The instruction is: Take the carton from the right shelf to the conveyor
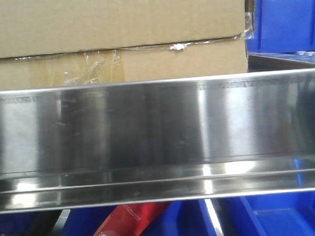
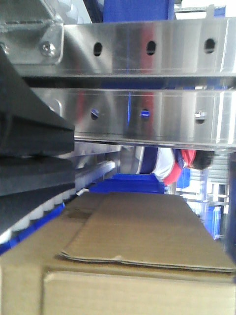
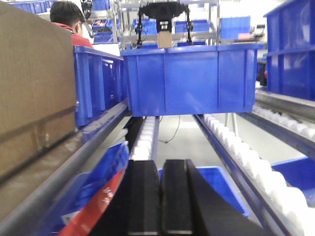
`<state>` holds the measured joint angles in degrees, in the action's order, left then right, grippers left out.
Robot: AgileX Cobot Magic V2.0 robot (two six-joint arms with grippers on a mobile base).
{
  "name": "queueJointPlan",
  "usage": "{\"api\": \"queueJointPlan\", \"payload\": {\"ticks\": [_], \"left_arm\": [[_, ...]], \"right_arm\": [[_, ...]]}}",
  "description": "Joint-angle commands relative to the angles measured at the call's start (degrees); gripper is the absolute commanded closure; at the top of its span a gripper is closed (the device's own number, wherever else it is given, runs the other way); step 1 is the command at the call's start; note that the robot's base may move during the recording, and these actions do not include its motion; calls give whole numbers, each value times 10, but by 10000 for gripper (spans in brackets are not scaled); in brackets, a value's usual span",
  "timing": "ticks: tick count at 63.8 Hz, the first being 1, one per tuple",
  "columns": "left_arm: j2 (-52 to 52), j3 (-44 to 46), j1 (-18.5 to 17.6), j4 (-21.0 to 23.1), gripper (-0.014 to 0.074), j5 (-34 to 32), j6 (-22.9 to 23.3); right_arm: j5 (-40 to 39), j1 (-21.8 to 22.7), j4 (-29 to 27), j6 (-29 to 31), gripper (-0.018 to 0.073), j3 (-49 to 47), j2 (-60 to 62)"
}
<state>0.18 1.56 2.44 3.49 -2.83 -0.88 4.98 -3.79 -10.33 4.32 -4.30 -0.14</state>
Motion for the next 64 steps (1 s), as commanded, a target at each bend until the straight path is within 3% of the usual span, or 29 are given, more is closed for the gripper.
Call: {"api": "queueJointPlan", "payload": {"ticks": [1,6,10,19,27,36,40,45,55,64], "left_arm": [[-2,59,-3,5,600,42,-1],[-2,118,-3,1,563,111,-1],[7,171,-3,-5,507,160,-1],[50,269,-3,-12,309,247,-2],[97,322,-3,-12,176,257,-2],[155,369,-3,-12,138,289,-10],[184,402,-15,-10,143,325,-38],[225,454,-53,-7,143,348,-65],[318,546,-127,-6,143,405,-65],[418,638,-176,7,143,458,-65]], "right_arm": [[42,-3,-6,-2,626,-59,1],[96,-3,-7,-2,594,-118,1],[122,-3,-8,-2,509,-164,1],[161,-3,-11,-2,221,-240,-31],[171,-3,-4,-2,-8,-274,-65],[178,-3,-11,-2,8,-295,-103],[208,-3,-17,-2,21,-320,-127],[245,-3,-36,5,41,-370,-170],[258,-16,-119,92,65,-450,-251],[270,-58,-123,94,64,-523,-334]]}}
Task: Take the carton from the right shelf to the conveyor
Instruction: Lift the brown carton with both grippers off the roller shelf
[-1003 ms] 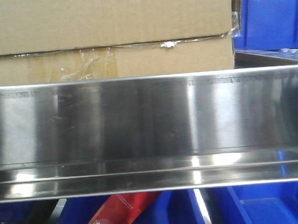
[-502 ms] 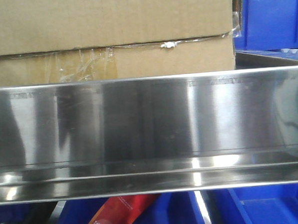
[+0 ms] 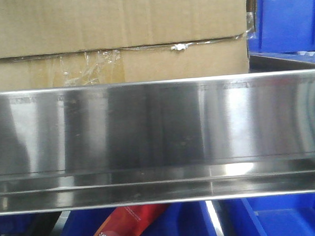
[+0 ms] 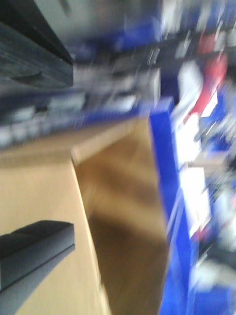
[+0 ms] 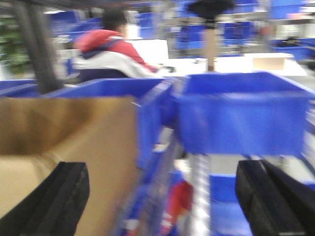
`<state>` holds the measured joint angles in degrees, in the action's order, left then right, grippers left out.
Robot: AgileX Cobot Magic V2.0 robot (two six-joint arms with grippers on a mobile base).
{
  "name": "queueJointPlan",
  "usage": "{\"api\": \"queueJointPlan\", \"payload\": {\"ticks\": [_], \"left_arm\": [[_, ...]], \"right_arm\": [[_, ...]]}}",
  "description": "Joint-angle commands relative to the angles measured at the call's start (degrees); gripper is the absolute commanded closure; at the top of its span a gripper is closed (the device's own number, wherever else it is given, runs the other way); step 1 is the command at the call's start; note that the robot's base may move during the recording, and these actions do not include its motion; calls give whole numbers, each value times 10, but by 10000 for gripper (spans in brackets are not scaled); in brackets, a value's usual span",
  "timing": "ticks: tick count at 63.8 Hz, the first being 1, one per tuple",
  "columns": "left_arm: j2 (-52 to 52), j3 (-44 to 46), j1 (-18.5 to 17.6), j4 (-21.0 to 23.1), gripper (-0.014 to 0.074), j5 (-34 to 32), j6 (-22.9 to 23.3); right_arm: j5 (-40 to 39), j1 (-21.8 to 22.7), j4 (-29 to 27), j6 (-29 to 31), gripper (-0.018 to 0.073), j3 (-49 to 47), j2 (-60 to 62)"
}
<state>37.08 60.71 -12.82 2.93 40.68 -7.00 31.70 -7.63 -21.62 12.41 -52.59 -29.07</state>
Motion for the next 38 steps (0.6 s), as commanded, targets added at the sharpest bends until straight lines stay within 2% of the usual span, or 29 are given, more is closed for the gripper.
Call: {"api": "queueJointPlan", "payload": {"ticks": [1,13,26,31,38], "left_arm": [[58,55,-26,14,143,27,-4],[197,199,-33,27,143,96,5],[331,341,-33,-48,143,199,126],[373,394,-33,-90,143,250,162],[426,454,-30,-116,143,293,182]], "right_arm": [[7,-24,-10,13,64,-47,-54],[68,-80,-10,13,64,-167,-191],[183,-115,1,13,64,-342,-347],[244,-115,38,-31,64,-423,-405],[325,-132,145,-104,64,-534,-478]]}}
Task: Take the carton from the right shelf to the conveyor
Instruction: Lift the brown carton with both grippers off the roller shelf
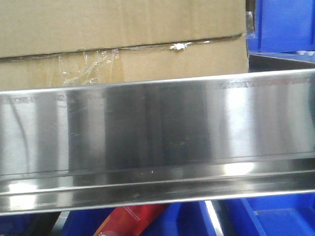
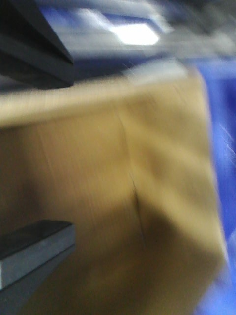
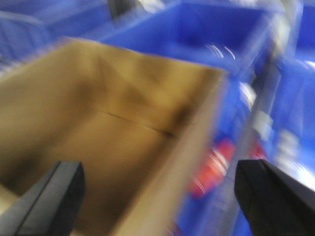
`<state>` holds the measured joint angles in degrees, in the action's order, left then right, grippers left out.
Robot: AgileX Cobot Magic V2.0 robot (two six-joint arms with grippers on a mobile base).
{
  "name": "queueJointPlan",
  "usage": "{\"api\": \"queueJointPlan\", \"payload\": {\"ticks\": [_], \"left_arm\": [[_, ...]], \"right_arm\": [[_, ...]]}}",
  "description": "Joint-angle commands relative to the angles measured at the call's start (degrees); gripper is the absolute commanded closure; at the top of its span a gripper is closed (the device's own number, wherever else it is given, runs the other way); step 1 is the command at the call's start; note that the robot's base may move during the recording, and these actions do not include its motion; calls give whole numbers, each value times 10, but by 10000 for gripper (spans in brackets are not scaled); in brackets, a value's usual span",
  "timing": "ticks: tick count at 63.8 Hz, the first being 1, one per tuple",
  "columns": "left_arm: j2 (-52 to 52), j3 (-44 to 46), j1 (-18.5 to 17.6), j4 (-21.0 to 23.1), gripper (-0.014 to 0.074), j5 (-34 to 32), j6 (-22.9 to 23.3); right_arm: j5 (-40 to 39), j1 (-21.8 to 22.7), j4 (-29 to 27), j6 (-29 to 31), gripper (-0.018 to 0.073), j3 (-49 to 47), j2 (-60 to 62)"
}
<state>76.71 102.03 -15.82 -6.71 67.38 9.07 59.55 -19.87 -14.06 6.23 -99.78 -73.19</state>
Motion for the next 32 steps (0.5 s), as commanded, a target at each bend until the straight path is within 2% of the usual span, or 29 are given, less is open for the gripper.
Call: {"api": "queueJointPlan", "payload": {"ticks": [1,6,15,32], "left_arm": [[35,47,2,-20,143,26,21],[63,74,10,-8,143,26,21],[89,84,35,-5,143,26,33],[140,84,66,-5,143,26,33]], "right_arm": [[61,-15,86,-53,64,-81,-50],[104,-42,126,-77,64,-146,-100],[104,-85,141,-111,64,-222,-178],[104,-72,144,-143,64,-232,-255]]}}
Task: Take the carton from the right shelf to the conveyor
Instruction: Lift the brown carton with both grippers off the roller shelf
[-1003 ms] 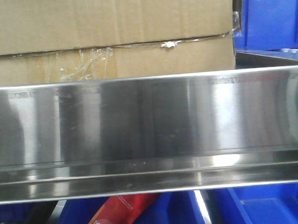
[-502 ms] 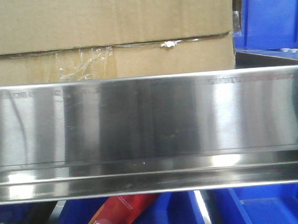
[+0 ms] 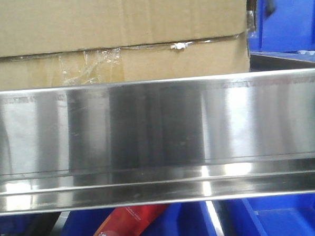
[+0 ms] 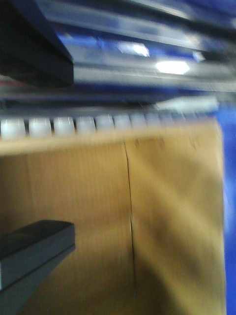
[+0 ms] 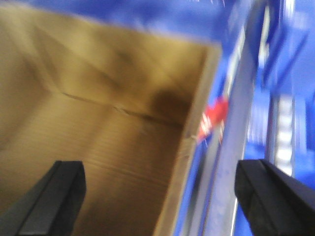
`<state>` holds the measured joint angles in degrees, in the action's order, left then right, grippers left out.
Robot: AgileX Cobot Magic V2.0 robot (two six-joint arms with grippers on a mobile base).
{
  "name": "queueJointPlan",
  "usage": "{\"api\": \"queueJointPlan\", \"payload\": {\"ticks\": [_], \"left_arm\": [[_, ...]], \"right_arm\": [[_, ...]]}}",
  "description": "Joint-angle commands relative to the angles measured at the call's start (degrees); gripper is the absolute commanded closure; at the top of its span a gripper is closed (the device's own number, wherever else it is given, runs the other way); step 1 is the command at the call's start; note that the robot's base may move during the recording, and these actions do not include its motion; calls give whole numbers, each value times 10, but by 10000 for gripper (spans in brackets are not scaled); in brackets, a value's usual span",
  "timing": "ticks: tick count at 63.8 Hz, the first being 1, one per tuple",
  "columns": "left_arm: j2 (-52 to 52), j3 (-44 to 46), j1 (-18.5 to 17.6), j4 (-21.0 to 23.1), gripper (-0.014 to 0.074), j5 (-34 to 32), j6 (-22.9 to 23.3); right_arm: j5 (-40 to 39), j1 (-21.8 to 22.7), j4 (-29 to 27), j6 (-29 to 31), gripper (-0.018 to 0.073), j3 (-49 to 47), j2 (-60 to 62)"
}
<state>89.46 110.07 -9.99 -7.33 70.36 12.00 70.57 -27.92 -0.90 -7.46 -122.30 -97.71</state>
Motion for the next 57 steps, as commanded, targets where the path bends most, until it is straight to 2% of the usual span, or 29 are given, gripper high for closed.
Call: {"api": "queueJointPlan", "payload": {"ticks": [1,28,33,38,41,47,51,52,54,57], "left_arm": [[15,3,8,2,143,-4,4],[74,3,16,0,143,-4,3],[79,3,16,0,143,-4,3],[83,3,16,0,169,-4,3],[84,3,16,0,213,-4,3],[86,3,16,0,357,-4,3],[86,3,16,0,540,-4,3],[86,3,16,0,596,-4,3],[86,3,16,0,645,-4,3],[86,3,16,0,602,-4,3]], "right_arm": [[-6,10,12,-6,64,-6,-12],[-6,15,12,-6,64,-6,-70],[-6,15,12,-6,94,-6,-77],[-6,15,12,-6,195,-6,-79],[-6,15,12,-6,292,-5,-79],[-6,15,12,-6,478,-5,-79],[-6,15,12,-6,624,-5,-79],[-6,15,12,-6,639,-5,-79],[-6,15,12,-6,634,-5,-79],[-6,15,12,-6,622,-5,-79]]}}
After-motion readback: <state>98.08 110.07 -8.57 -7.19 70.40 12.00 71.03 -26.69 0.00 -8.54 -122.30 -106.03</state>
